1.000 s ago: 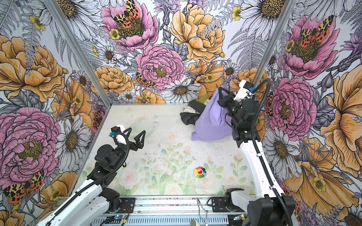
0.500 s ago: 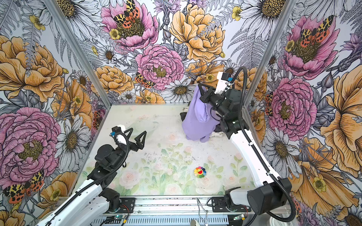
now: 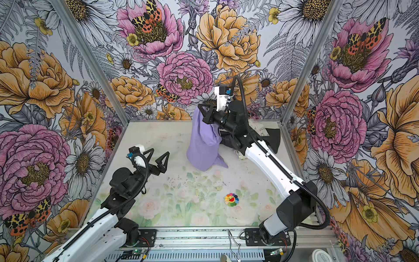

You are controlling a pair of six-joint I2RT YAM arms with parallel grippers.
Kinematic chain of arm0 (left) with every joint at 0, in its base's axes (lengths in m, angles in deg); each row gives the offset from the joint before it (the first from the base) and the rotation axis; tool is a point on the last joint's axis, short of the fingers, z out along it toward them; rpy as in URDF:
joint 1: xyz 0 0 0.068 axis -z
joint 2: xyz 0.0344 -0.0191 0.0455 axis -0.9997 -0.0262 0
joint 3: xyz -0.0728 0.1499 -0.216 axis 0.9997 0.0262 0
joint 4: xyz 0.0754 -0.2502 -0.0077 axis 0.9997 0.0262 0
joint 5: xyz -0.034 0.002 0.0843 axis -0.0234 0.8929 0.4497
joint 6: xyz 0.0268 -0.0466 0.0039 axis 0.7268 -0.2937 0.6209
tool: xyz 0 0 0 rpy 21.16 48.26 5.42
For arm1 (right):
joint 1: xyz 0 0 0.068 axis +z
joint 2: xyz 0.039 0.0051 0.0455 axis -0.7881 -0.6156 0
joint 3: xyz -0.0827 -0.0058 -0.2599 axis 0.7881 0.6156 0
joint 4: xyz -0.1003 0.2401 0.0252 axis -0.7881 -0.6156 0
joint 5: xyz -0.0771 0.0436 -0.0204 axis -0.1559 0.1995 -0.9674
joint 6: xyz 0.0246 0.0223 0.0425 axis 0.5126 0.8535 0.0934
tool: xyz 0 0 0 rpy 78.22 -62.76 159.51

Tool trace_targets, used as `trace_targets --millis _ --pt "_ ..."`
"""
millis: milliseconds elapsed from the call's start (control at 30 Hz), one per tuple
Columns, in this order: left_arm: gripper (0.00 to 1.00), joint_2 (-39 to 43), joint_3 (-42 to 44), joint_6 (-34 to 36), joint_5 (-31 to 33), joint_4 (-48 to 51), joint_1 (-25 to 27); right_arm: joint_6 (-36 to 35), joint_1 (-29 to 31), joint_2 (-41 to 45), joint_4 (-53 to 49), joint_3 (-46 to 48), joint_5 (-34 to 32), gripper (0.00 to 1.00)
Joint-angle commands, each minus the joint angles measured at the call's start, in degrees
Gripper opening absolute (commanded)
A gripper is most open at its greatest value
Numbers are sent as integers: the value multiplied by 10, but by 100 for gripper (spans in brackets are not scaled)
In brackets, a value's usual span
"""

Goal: Pick out a specific cloth from the pile
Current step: 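Swing the held purple shirt toward the left gripper and lower it, then reach the left gripper to the purple shirt and grasp it while the right gripper releases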

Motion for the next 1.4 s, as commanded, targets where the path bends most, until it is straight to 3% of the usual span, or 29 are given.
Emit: trace_targets --millis 0,100,233,433,500,933,1100,1367 --pt "99 9 -5 -12 5 -8 3 -33 9 -8 0 -9 7 0" --pt "99 8 -5 -14 8 -8 3 -51 10 -9 -5 23 3 2" --pt "99 1 -5 -17 12 -7 3 -108 11 6 -41 75 -44 36" --pt "98 -32 -16 -37 13 4 2 -193 6 48 -102 115 -154 69" --pt "98 -48 -20 -47 10 4 3 -212 4 63 -107 126 -179 76" --pt "89 -261 -123 -93 -35 96 31 -253 -10 139 -110 173 -244 83" --pt "80 -336 -161 -106 -70 98 45 -251 -19 160 -110 196 -245 83" --pt "75 -415 -197 -129 -103 107 51 -243 -39 185 -110 222 -238 84"
